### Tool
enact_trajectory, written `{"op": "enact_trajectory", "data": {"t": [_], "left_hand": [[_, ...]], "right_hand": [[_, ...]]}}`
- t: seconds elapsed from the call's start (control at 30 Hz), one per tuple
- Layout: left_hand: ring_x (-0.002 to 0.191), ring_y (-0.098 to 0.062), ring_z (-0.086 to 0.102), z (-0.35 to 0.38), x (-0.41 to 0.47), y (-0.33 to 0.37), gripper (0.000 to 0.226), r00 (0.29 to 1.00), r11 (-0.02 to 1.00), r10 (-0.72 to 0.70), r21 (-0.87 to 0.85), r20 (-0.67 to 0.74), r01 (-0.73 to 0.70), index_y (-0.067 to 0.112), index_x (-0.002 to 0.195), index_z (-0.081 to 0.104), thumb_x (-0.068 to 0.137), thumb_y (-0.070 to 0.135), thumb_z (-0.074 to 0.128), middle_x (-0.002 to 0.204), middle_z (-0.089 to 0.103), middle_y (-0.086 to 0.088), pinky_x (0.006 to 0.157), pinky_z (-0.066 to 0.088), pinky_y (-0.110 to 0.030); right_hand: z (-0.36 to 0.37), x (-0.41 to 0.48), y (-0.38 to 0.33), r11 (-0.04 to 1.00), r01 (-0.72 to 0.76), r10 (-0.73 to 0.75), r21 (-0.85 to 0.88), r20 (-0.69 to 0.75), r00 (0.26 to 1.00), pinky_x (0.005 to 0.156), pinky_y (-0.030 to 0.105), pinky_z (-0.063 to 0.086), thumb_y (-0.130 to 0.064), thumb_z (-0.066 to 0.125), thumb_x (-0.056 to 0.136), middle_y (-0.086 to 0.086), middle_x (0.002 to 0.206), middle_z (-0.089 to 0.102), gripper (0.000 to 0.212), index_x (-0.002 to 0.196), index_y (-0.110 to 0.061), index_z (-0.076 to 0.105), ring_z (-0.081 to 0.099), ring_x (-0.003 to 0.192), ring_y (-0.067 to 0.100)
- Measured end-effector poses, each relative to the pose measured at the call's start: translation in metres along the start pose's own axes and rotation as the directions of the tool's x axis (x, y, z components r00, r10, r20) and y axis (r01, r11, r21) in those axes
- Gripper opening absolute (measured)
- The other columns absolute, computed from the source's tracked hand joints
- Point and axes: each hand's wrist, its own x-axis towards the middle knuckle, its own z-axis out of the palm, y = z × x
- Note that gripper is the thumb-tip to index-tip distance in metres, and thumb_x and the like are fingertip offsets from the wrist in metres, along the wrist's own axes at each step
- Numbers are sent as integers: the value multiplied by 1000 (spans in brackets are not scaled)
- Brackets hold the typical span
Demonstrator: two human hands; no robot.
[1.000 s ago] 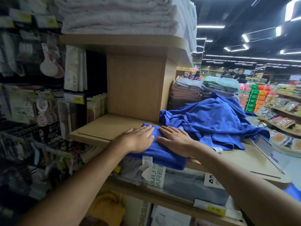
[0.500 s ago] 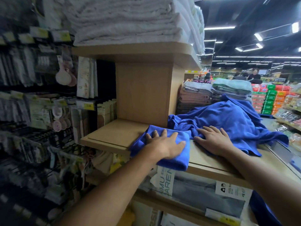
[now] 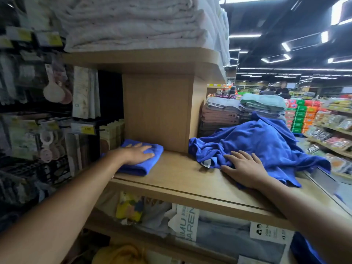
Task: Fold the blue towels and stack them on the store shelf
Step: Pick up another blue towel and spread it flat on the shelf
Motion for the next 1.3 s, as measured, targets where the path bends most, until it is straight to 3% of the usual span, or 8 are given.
{"op": "enact_trajectory", "data": {"t": [0.1,0.27,0.4,0.57,0.87,1.07,1.13,1.3], "left_hand": [[125,-22,57,-19,-4,33,41,955,989,148,70,-256,-134,35,133,59,94,44,51,140,58,4,101,46,-33],[87,-12,69,-30,-2,140,25,799,830,432,-162,-418,-533,30,102,77,91,20,56,95,76,6,79,52,-24],[86,-9,65,-24,28,207,27,767,759,468,-245,-438,-603,25,110,75,95,15,55,104,75,3,77,47,-19],[109,-17,61,0,57,247,38,731,737,552,-175,-400,-653,34,134,60,95,36,60,123,62,6,96,47,-32],[65,8,56,13,79,242,46,728,716,551,-217,-408,-663,42,126,52,84,45,69,65,64,17,75,50,-29],[54,9,54,16,84,239,44,749,726,572,-220,-334,-652,40,126,60,84,52,69,56,59,28,57,36,-20],[50,4,51,15,85,237,34,752,714,561,-257,-346,-651,40,118,65,86,51,67,51,56,25,57,37,-22],[48,-1,48,15,88,235,25,759,693,539,-320,-366,-647,44,106,69,84,53,62,51,54,16,54,37,-23]], "right_hand": [[-10,6,2,997,-8,2,81,72,997,119,44,18,-73,33,94,-15,150,49,52,135,-48,55,32,145,14],[-57,29,34,896,6,38,444,-90,995,65,31,44,-37,63,95,-11,59,62,26,76,-22,71,55,59,2],[-61,42,76,932,-102,245,347,-399,883,91,43,52,-20,62,91,5,128,62,37,127,-24,67,62,115,27],[-44,70,123,803,-286,457,522,-233,859,110,49,37,-34,50,99,15,155,42,57,150,-11,39,42,141,34],[-47,92,154,758,-348,520,551,-189,833,101,44,45,-39,48,99,18,132,63,35,117,-12,61,58,122,36],[-45,91,161,549,-287,602,785,-133,788,64,34,41,-28,62,93,25,75,59,31,74,-4,68,58,70,37],[-48,86,160,450,-264,646,853,-106,756,56,30,33,-31,73,87,3,50,52,36,58,-12,64,45,55,24],[-66,78,150,682,-287,612,673,-310,728,59,35,35,-58,54,89,-6,49,54,57,44,-24,59,51,59,23]]}}
